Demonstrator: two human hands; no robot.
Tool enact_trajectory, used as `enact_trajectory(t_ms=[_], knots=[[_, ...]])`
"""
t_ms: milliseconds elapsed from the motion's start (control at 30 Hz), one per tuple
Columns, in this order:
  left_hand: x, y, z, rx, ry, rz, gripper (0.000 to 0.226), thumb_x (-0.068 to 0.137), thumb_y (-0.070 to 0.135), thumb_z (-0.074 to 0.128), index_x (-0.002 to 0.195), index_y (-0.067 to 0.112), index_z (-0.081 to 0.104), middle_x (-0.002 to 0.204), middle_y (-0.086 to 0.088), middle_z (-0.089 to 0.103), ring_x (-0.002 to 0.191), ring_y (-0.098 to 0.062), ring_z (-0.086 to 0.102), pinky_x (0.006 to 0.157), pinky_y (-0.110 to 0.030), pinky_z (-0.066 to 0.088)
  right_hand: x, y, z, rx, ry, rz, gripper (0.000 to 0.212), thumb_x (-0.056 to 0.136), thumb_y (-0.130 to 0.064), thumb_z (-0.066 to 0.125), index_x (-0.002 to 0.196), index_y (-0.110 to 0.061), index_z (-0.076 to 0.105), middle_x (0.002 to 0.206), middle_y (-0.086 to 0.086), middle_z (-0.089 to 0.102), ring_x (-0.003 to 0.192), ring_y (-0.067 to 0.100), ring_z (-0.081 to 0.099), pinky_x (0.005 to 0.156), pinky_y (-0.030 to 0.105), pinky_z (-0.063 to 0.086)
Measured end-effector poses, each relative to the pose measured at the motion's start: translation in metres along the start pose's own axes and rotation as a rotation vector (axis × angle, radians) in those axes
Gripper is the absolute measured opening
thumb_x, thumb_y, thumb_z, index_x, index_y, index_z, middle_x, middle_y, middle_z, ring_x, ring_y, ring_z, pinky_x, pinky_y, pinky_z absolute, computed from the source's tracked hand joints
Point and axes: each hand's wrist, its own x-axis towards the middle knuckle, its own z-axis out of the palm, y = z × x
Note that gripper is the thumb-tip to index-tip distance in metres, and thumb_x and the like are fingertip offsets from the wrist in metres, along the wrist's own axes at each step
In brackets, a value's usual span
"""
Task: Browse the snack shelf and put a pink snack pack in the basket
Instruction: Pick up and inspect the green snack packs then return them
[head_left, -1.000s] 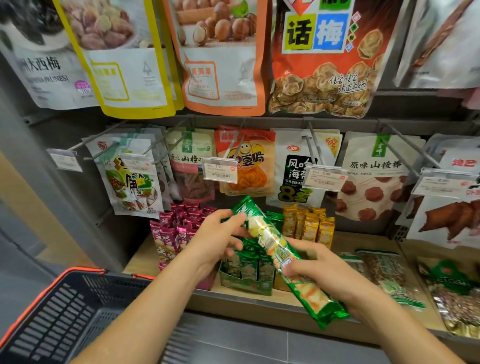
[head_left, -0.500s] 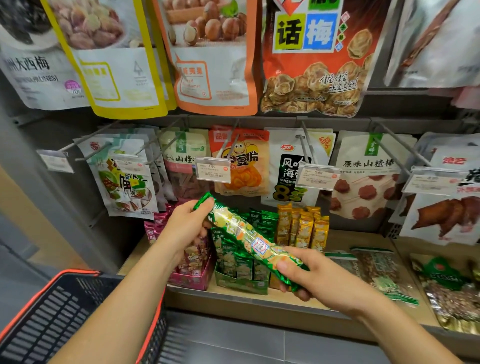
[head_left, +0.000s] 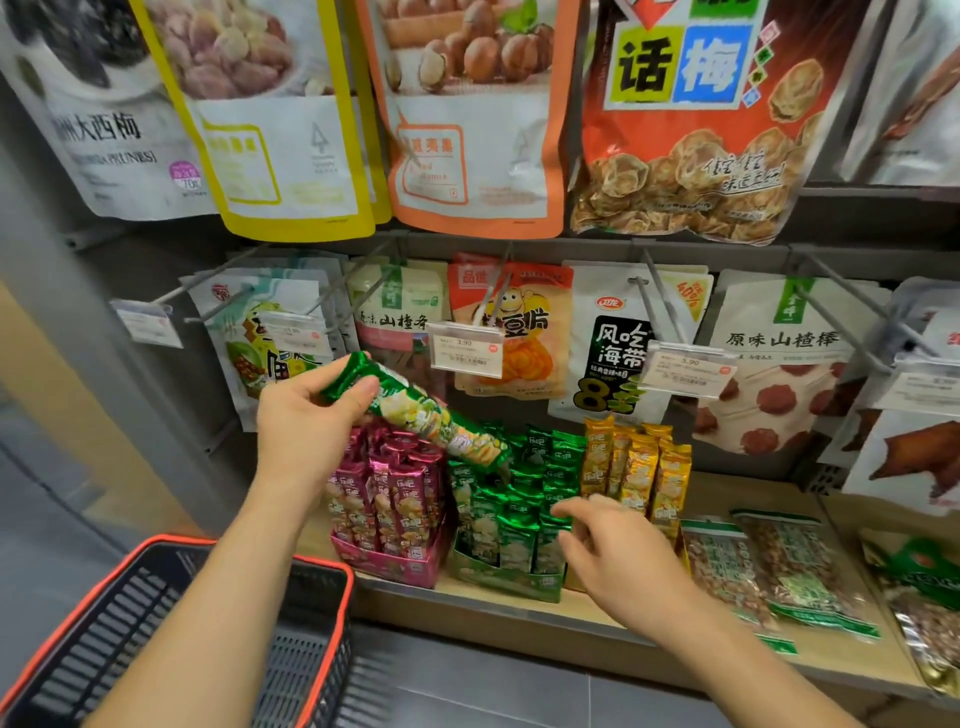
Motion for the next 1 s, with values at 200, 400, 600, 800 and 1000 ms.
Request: enact_trajectory(t_ms=[200, 400, 600, 800, 1000], knots=[[-0.004, -0.011, 0.028, 0.153, -0.167, 0.125, 0.044, 0.076, 0.009, 0.079, 0.099, 0.045, 0.068, 0.092, 0.024, 0.068, 0.090, 0.013, 0.063, 0.082, -0.004, 0.046, 0.029, -0.006, 0.017, -0.112, 0.011, -0.035, 0.042, 0.098, -0.031, 0.049, 0.139, -0.028, 0.047, 0.129, -0.008, 0.050, 0.123, 0.014, 0.043, 0.102, 0.031, 0.042], [-0.003, -0.030, 0.052, 0.265, -0.309, 0.190, 0.036, 0.078, 0.009, 0.078, 0.109, 0.026, 0.073, 0.100, 0.015, 0.069, 0.093, 0.013, 0.062, 0.088, -0.002, 0.042, 0.079, -0.007, 0.040, -0.278, -0.090, 0.015, 0.056, 0.095, -0.045, 0.050, 0.145, -0.027, 0.033, 0.150, 0.002, 0.034, 0.140, 0.025, 0.029, 0.106, 0.046, 0.035], [0.001, -0.044, 0.069, 0.404, -0.386, 0.299, 0.035, 0.082, 0.014, 0.074, 0.116, 0.021, 0.071, 0.104, 0.015, 0.062, 0.099, 0.007, 0.055, 0.090, 0.004, 0.033, 0.100, 0.002, 0.058, -0.362, -0.182, 0.081, 0.056, 0.093, -0.062, 0.039, 0.139, -0.030, 0.041, 0.143, -0.002, 0.046, 0.134, 0.023, 0.038, 0.101, 0.054, 0.029], [0.000, -0.052, 0.086, 0.322, -0.528, 0.266, 0.040, 0.076, 0.014, 0.075, 0.113, 0.028, 0.071, 0.106, 0.012, 0.068, 0.098, 0.004, 0.061, 0.091, -0.008, 0.044, 0.121, -0.004, 0.047, 0.137, 0.001, 0.039, 0.067, 0.082, -0.046, 0.068, 0.141, -0.031, 0.041, 0.137, 0.000, 0.054, 0.123, 0.024, 0.053, 0.097, 0.043, 0.046], [0.004, -0.076, 0.087, 0.454, -0.598, -0.082, 0.041, 0.078, 0.006, 0.073, 0.107, 0.032, 0.059, 0.111, -0.005, 0.068, 0.071, -0.005, 0.064, 0.074, -0.016, 0.049, 0.128, 0.004, 0.039, 0.312, 0.150, 0.044, 0.063, 0.079, -0.031, 0.078, 0.122, -0.033, 0.032, 0.104, -0.001, 0.064, 0.094, 0.025, 0.066, 0.078, 0.040, 0.054]])
